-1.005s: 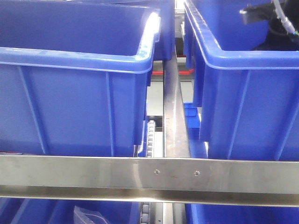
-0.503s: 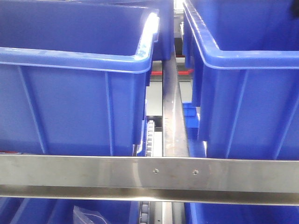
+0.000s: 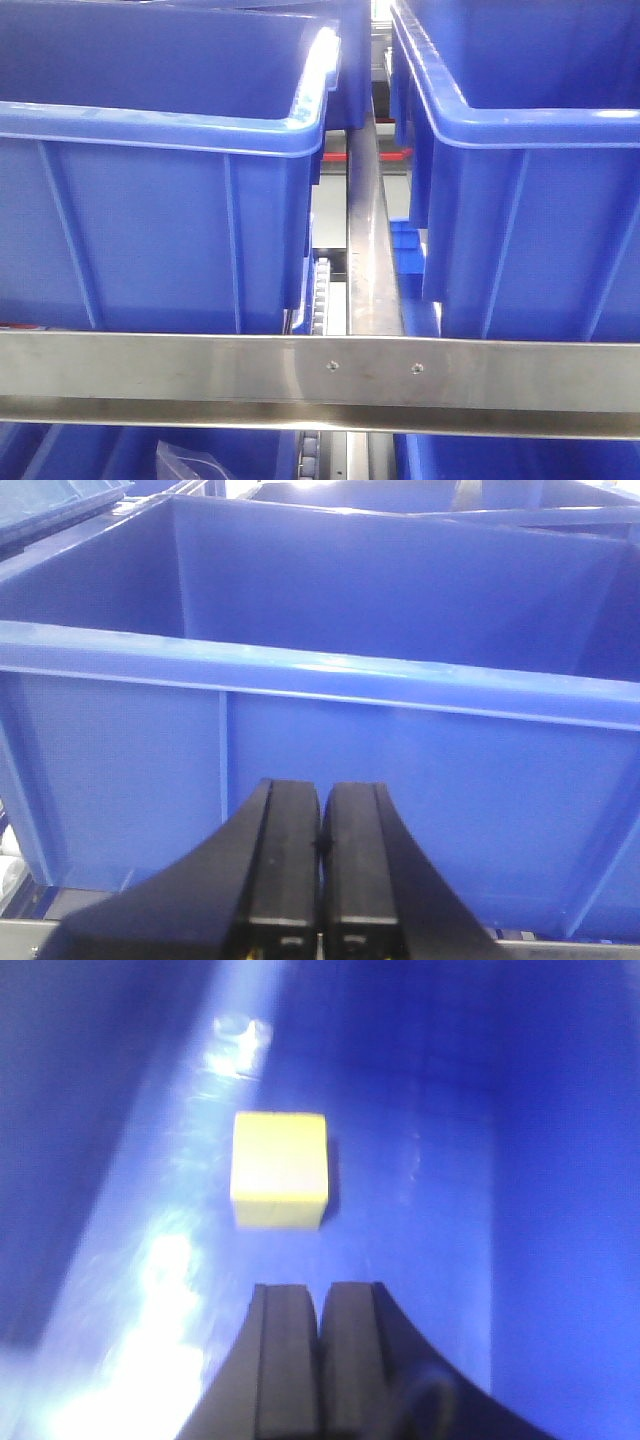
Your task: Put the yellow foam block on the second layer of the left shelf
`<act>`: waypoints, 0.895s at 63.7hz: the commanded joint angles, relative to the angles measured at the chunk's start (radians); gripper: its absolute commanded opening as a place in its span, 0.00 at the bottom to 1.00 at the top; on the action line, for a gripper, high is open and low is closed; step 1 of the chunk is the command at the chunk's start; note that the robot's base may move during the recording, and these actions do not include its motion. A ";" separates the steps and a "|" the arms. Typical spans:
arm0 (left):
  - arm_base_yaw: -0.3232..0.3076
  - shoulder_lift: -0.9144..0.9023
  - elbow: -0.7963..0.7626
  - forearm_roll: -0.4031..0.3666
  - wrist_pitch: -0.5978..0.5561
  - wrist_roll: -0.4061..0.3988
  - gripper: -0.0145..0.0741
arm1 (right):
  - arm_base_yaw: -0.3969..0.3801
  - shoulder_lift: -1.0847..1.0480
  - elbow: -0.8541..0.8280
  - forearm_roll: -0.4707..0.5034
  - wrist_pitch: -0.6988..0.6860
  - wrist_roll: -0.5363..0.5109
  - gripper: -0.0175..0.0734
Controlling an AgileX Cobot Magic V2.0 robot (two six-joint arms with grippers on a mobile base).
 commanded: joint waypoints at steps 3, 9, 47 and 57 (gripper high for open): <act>0.002 0.007 0.026 -0.007 -0.088 -0.004 0.32 | -0.001 -0.175 0.052 -0.005 -0.074 -0.009 0.25; 0.002 0.007 0.026 -0.007 -0.088 -0.004 0.32 | -0.001 -0.286 0.091 -0.005 -0.050 -0.009 0.25; 0.002 0.007 0.026 -0.007 -0.088 -0.004 0.32 | -0.003 -0.413 0.124 -0.014 -0.070 -0.005 0.25; 0.002 0.007 0.026 -0.007 -0.088 -0.004 0.32 | -0.073 -0.444 0.183 0.026 -0.147 -0.005 0.25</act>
